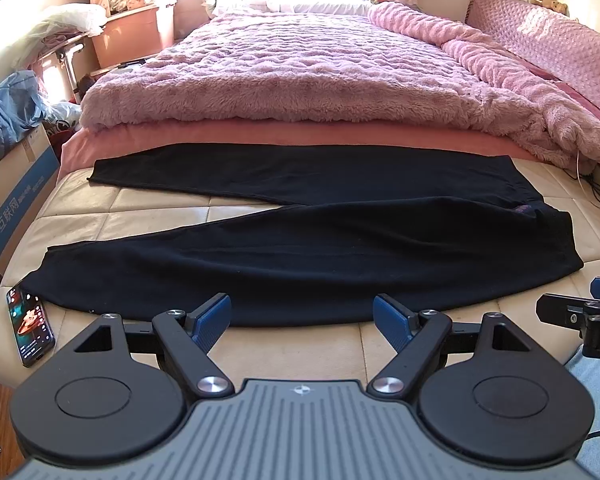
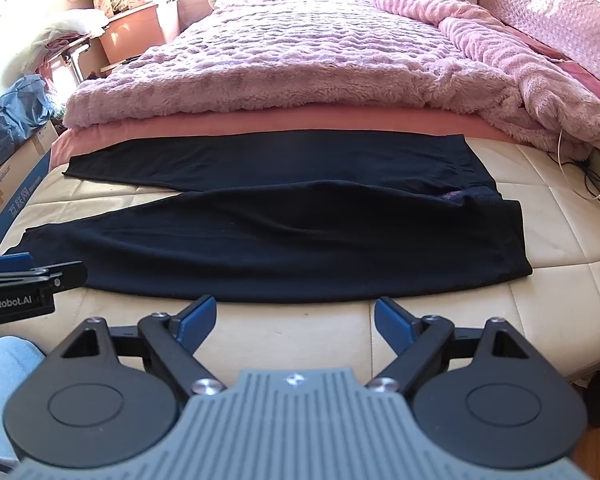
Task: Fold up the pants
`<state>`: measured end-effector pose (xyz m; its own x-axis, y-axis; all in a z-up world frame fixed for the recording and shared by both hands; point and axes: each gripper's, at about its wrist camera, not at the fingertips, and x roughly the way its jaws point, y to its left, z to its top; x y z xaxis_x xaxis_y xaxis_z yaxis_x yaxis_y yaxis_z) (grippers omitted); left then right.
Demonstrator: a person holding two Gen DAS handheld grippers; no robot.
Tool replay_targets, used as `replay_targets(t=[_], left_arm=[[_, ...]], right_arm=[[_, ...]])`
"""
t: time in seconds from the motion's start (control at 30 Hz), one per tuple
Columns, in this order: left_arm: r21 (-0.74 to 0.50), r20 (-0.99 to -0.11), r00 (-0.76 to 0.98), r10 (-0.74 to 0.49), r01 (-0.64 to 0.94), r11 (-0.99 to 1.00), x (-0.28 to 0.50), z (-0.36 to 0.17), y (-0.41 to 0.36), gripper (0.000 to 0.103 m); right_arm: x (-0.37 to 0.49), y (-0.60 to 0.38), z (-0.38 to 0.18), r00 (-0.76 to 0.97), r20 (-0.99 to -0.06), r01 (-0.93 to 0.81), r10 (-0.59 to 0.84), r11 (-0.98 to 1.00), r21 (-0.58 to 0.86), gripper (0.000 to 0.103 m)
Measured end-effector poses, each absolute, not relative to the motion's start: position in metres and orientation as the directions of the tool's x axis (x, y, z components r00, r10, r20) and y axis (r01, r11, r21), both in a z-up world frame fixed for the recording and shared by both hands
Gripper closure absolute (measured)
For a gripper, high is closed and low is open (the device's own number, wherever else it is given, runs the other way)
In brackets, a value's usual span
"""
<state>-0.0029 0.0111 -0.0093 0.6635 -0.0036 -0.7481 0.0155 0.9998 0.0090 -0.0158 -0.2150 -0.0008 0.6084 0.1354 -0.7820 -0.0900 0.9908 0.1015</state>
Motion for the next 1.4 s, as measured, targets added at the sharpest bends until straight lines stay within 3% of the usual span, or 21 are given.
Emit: replay_targets(t=[1.4], left_arm=[[0.019, -0.746, 0.666, 0.004, 0.015, 1.0, -0.0043, -0.003, 0.008, 0.009]], right_arm=[[-0.016, -0.2118, 0.0007, 0.603, -0.782, -0.116, 0.157, 0.987, 0.109, 0.021]])
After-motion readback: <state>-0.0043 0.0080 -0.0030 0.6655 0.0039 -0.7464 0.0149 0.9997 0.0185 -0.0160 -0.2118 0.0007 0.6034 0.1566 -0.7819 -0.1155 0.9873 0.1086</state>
